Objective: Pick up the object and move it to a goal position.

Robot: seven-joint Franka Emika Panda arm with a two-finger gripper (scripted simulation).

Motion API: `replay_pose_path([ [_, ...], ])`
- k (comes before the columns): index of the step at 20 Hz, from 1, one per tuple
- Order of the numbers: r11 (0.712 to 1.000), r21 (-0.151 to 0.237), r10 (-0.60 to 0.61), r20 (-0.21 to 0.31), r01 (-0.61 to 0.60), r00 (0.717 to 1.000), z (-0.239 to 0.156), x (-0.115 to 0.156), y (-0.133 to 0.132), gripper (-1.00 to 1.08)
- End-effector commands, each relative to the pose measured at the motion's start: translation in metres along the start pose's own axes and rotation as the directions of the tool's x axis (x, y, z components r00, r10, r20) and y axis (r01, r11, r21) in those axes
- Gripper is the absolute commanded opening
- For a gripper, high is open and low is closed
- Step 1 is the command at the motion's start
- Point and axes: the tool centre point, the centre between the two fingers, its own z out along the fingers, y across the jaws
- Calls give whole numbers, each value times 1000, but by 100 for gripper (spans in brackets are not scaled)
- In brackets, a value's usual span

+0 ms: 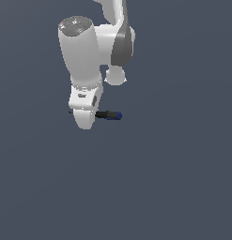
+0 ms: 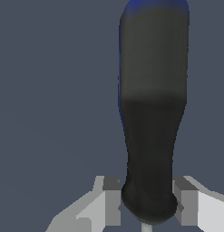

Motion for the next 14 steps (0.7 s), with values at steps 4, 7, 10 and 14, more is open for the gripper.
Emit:
replay_pose_path([
  [4, 1000, 0, -1, -2, 1, 1000, -60, -35, 2, -100],
  [7, 1000, 0, -1, -2, 1, 1000, -91, -54, 4, -100],
  [10, 1000, 0, 0, -1, 0, 1000, -121, -72, 6, -100],
  [14, 1000, 0, 0, -1, 0, 1000, -156, -93, 9, -100],
])
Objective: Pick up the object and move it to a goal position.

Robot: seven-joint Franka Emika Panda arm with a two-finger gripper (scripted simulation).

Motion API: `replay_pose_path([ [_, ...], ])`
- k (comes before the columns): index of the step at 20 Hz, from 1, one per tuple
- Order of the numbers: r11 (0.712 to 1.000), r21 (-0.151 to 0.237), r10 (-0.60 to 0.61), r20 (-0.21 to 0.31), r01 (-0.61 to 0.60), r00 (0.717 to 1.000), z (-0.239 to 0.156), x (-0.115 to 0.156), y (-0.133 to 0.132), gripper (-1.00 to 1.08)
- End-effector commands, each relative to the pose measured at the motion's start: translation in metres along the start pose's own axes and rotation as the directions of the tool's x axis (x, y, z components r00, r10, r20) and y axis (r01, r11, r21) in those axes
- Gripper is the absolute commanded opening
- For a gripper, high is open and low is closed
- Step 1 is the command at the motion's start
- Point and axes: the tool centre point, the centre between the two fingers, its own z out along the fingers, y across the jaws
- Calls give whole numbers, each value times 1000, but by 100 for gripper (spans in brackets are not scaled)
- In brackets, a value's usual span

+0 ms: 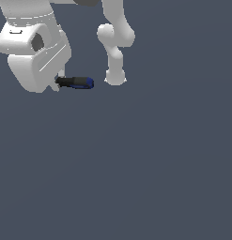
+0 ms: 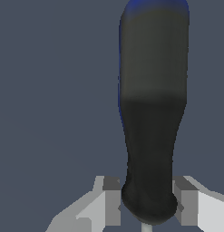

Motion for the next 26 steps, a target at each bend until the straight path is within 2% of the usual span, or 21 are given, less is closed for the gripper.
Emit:
replay_pose_path([
  [1, 1000, 0, 0, 0, 0, 1000, -21, -12, 1, -100],
  [12, 1000, 1, 2, 2, -2, 1000, -82, -50, 8, -100],
  [26, 1000, 1, 2, 2, -2, 1000, -103, -63, 12, -100],
])
